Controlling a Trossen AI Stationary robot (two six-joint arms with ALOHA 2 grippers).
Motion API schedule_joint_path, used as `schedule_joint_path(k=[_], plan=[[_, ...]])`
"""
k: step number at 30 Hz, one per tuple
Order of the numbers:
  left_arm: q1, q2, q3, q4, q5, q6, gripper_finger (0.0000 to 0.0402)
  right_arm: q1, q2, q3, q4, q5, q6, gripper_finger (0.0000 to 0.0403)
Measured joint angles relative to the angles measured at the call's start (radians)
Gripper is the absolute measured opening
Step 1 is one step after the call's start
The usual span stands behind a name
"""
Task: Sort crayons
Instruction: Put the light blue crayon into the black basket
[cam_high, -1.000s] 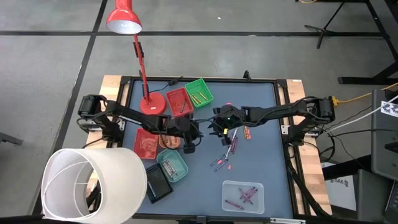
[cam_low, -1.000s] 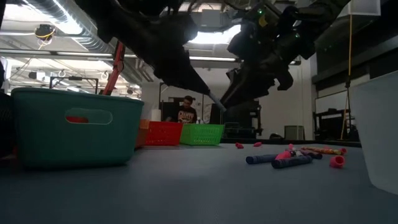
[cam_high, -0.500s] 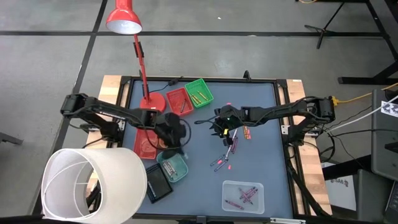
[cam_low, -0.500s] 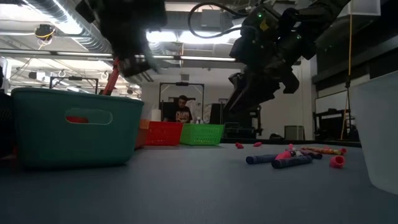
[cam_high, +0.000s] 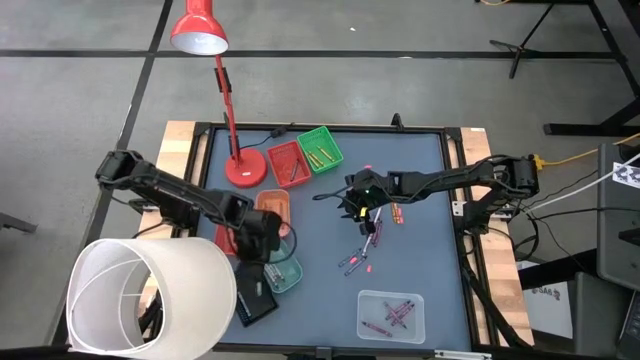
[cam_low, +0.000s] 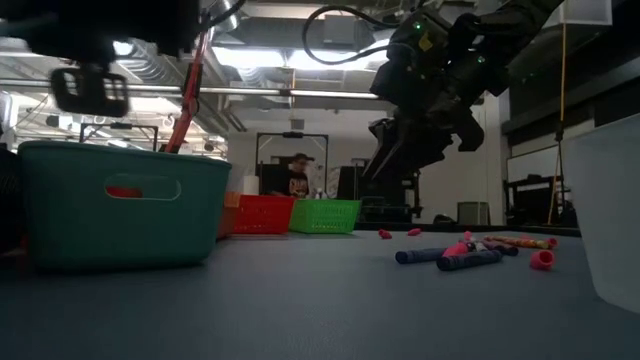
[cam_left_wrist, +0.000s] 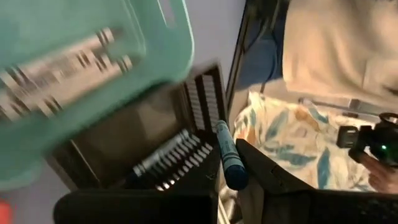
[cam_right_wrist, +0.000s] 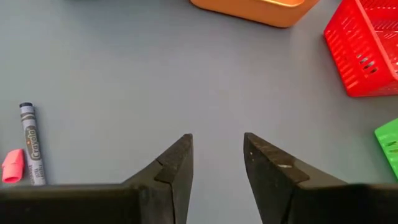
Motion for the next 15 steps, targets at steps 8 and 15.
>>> schedule_joint_path(k=[8, 15], plan=[[-0.092, 0.000, 0.000, -0.049, -0.061, -0.033, 0.0018, 0.000, 0.000, 0.000, 0.000, 0.000, 0.000, 0.0140], [-0.150, 0.000, 0.000, -0.087, -0.142, -0.194, 0.0023, 0.000, 0.000, 0.000, 0.000, 0.000, 0.000, 0.0140]])
